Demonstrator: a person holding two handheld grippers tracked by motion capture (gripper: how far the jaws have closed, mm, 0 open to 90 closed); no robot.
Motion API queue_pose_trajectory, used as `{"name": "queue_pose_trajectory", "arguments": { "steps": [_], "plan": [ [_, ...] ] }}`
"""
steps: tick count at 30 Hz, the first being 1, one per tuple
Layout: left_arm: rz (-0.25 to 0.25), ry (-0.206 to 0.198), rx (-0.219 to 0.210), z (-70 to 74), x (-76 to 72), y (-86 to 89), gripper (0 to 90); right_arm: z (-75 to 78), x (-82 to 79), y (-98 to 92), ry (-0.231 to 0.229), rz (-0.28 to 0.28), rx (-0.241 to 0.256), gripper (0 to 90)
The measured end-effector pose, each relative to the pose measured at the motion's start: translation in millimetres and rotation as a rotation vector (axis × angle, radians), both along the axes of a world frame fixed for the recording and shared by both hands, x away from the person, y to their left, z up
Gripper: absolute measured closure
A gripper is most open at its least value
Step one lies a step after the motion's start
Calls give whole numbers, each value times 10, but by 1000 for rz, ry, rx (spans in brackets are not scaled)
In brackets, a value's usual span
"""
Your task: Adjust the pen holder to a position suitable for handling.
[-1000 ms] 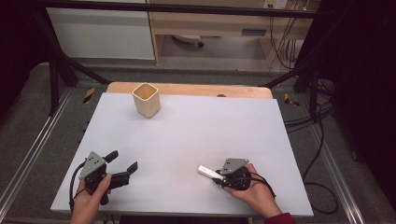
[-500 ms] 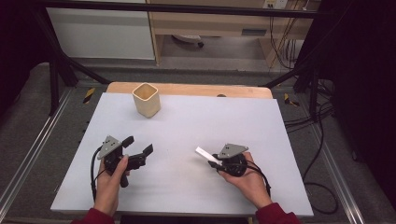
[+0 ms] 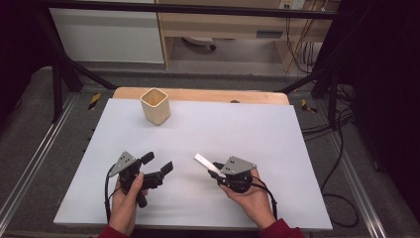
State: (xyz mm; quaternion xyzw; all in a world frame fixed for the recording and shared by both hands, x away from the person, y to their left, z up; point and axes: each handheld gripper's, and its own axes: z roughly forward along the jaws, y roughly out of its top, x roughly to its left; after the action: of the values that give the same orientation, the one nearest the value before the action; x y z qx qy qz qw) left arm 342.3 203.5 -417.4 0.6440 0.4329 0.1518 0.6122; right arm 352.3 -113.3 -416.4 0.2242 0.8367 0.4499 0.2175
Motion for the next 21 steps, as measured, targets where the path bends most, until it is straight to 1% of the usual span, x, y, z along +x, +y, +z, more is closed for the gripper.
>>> {"name": "queue_pose_trajectory", "arguments": {
  "steps": [2,5,10,13,16,19,21],
  "plan": [
    [-16,17,-13,-17,2,-38,72,-7,-5,17,-2,1,-2,675],
    [-38,41,-66,-42,5,-71,67,-20,-12,53,-5,1,5,675],
    [-57,38,-103,-36,-3,-86,63,-30,-37,99,-7,0,25,675],
    [-73,56,-142,-39,-3,-91,63,-24,-48,123,-10,-9,45,675],
    [-83,59,-159,-46,-2,-102,63,-23,-60,160,-24,-17,53,675],
    [-103,72,-186,-58,-5,-120,64,-22,-74,198,-33,-20,65,675],
    [-110,73,-180,-64,-7,-137,64,-27,-84,223,-36,-21,75,675]
  ]
}}
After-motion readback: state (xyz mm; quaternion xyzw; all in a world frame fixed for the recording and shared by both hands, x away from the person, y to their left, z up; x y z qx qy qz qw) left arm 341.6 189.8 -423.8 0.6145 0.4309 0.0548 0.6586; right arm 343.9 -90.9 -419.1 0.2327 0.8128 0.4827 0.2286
